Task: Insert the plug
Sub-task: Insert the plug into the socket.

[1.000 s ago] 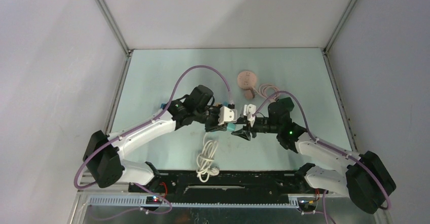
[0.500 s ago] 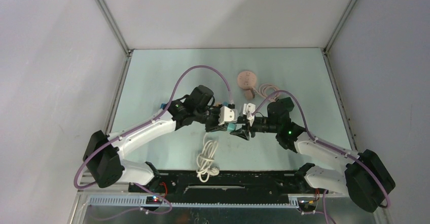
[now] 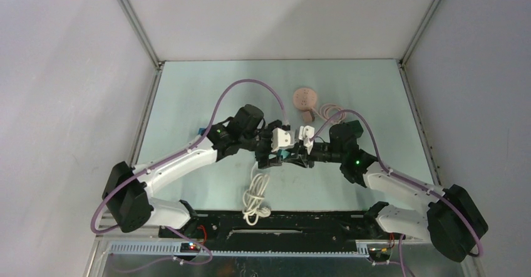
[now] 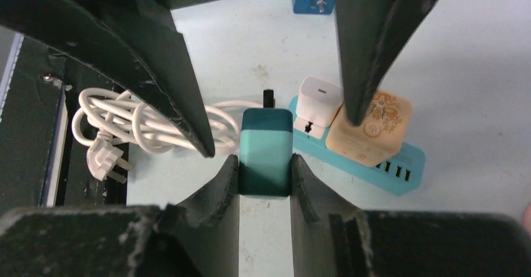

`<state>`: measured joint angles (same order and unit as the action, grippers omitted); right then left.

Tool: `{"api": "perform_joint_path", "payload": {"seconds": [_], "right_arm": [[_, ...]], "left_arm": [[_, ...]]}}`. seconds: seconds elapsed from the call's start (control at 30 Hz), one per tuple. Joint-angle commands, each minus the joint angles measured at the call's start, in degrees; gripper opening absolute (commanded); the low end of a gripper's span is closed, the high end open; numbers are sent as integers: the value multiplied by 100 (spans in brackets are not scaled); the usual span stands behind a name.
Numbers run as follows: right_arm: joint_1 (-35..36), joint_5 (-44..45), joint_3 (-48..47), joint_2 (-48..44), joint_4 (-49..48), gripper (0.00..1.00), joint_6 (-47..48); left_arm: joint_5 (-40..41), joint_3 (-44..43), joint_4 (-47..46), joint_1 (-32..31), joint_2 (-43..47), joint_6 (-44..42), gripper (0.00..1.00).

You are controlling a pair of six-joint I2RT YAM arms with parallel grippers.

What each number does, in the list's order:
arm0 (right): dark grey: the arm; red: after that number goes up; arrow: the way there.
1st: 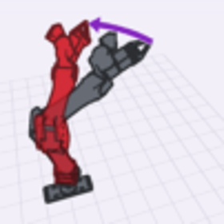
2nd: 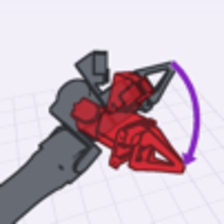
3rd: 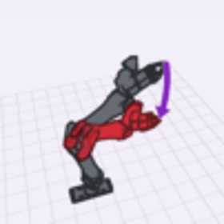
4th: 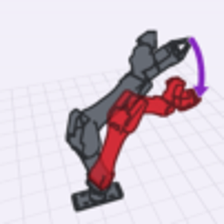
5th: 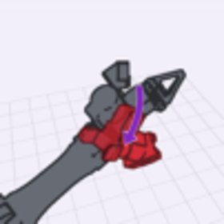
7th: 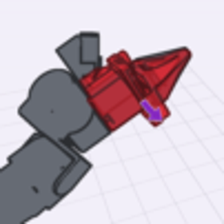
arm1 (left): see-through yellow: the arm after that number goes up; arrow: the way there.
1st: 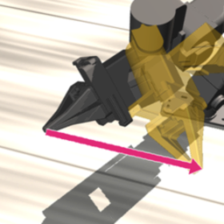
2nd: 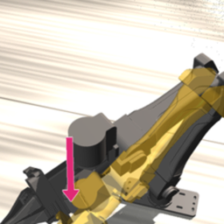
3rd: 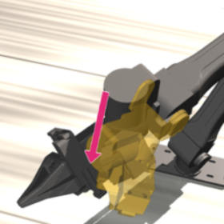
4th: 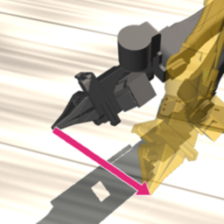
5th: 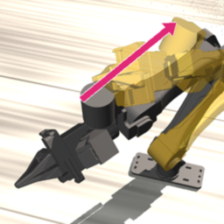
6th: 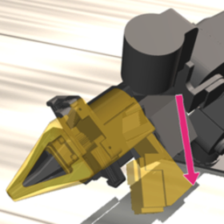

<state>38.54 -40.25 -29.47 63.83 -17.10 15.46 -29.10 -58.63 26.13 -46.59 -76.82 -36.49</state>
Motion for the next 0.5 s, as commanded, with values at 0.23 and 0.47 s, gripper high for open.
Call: {"api": "perform_joint_path", "payload": {"seconds": [0.23, 0.47], "right_arm": [[-51, 1953, 486, 352, -1828, 0, -568], [-55, 2684, 678, 645, -2497, 0, -769]], "left_arm": [[2446, 327, -2210, 357, 661, 2132, 100], [3496, 370, -2411, 1163, 675, 3481, 100]]}}
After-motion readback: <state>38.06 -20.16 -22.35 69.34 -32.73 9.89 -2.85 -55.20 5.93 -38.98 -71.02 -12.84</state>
